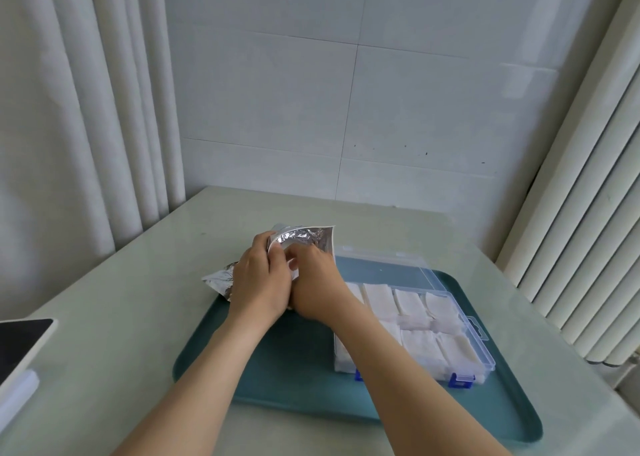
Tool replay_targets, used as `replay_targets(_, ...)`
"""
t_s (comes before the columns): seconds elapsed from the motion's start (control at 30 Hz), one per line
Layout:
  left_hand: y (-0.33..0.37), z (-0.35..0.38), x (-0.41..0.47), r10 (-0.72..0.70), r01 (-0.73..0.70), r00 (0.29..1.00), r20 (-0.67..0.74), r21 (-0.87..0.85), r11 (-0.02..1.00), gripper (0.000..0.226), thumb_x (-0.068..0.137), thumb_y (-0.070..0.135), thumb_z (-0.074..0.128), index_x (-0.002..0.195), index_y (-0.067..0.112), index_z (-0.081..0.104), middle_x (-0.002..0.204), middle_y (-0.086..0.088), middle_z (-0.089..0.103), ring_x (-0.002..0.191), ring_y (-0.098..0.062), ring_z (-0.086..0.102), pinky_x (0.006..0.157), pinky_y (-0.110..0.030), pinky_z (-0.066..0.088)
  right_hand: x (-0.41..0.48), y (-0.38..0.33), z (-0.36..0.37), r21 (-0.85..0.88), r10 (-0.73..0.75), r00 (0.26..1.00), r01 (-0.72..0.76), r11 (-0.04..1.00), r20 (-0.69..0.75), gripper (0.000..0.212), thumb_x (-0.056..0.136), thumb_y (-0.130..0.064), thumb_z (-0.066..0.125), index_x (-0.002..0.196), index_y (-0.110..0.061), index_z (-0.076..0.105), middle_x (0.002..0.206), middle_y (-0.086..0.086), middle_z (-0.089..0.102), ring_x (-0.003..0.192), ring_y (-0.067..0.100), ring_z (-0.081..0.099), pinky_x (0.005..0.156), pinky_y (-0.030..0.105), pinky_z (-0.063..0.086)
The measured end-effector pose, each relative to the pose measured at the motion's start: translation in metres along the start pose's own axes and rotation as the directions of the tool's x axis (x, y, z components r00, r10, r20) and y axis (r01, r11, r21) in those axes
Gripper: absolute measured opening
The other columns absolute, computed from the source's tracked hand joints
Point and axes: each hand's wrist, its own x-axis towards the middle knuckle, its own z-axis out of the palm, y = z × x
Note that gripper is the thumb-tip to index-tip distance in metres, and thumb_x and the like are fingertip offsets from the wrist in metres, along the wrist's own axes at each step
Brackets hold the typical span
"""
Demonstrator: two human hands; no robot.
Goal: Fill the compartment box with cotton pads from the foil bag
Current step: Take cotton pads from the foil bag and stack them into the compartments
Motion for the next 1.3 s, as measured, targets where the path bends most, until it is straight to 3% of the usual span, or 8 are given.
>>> replay_targets(0.13,0.005,-0.004,-0.001,-0.059,0.057,0.998,-0.026,-0.058,0.997,0.036,0.109,0.034,0.035,0.133,0.027,0.061,0.126,-0.001,0.068,0.117,-0.027,0.059,0.099,-0.043,0.047,0.001,-0.001,-0.001,0.031,0.063,0.997,-0.062,0.998,-0.042,0.047,0.078,-0.001,0.066,0.123,-0.015,0.068,0.116,0.005,0.070,0.107,0.022,0.062,0.073,0.024,0.051)
replay_targets(0.3,0.006,-0.007,0.000,-0.103,0.099,0.994,-0.040,-0.100,0.990,0.031,0.106,0.038,0.036,0.106,0.025,0.064,0.097,0.000,0.067,0.097,-0.036,0.065,0.078,-0.040,0.045,0.003,0.005,-0.012,-0.022,0.154,0.974,-0.160,0.987,-0.164,0.042,0.078,0.005,0.056,0.118,-0.001,0.064,0.113,0.014,0.066,0.111,0.033,0.055,0.085,0.035,0.050)
replay_targets(0.47,0.009,-0.006,-0.001,-0.112,0.109,0.992,-0.058,-0.055,0.993,0.038,0.107,0.041,0.033,0.094,0.018,0.060,0.093,-0.001,0.065,0.099,-0.032,0.059,0.080,-0.041,0.042,0.005,0.002,-0.007,-0.088,0.172,0.984,-0.176,0.980,-0.047,0.010,0.083,0.002,0.053,0.092,-0.001,0.056,0.093,0.012,0.059,0.088,0.031,0.051,0.066,0.035,0.042)
replay_targets(0.67,0.008,-0.006,0.000,-0.101,0.098,0.990,-0.095,-0.030,0.995,0.045,0.110,0.046,0.028,0.103,0.016,0.060,0.100,-0.007,0.066,0.101,-0.035,0.057,0.086,-0.044,0.042,0.012,0.003,-0.006,0.127,0.210,0.974,-0.199,0.972,-0.081,0.017,0.084,-0.005,0.053,0.091,0.005,0.065,0.075,0.009,0.054,0.073,0.025,0.041,0.061,0.030,0.037)
replay_targets(0.8,0.009,-0.004,-0.001,-0.071,0.070,0.992,-0.106,-0.015,0.997,0.044,0.112,0.043,0.028,0.105,0.013,0.060,0.104,-0.008,0.064,0.102,-0.033,0.050,0.085,-0.042,0.035,0.015,0.003,-0.002,0.064,0.170,0.977,-0.163,0.985,-0.128,0.015,0.082,-0.004,0.058,0.074,0.004,0.068,0.062,0.016,0.051,0.066,0.025,0.035,0.059,0.032,0.041)
replay_targets(0.9,0.007,-0.003,0.000,-0.045,0.045,0.990,-0.131,-0.002,0.999,0.045,0.111,0.043,0.027,0.105,0.013,0.059,0.111,-0.015,0.067,0.110,-0.042,0.052,0.097,-0.051,0.043,0.015,0.003,-0.003,0.034,0.159,0.977,-0.155,0.987,-0.144,0.022,0.078,0.002,0.057,0.085,-0.002,0.077,0.082,0.017,0.075,0.089,0.033,0.065,0.080,0.041,0.059)
replay_targets(1.03,0.006,-0.002,0.001,-0.038,0.039,0.990,-0.134,0.007,0.999,0.043,0.110,0.044,0.027,0.101,0.014,0.057,0.111,-0.016,0.067,0.112,-0.047,0.051,0.103,-0.056,0.043,0.013,0.003,-0.012,-0.011,0.144,0.977,-0.147,0.989,-0.157,0.032,0.084,-0.001,0.056,0.104,-0.013,0.078,0.090,0.007,0.073,0.101,0.027,0.061,0.080,0.031,0.054)
replay_targets(1.3,0.004,-0.001,0.002,-0.025,0.028,0.992,-0.124,0.020,0.999,0.043,0.110,0.047,0.028,0.103,0.016,0.058,0.111,-0.013,0.068,0.112,-0.044,0.052,0.099,-0.054,0.044,0.013,0.003,-0.026,-0.156,0.124,0.981,-0.148,0.977,-0.150,0.039,0.086,0.005,0.052,0.120,-0.010,0.063,0.113,0.011,0.067,0.102,0.031,0.056,0.078,0.037,0.051)
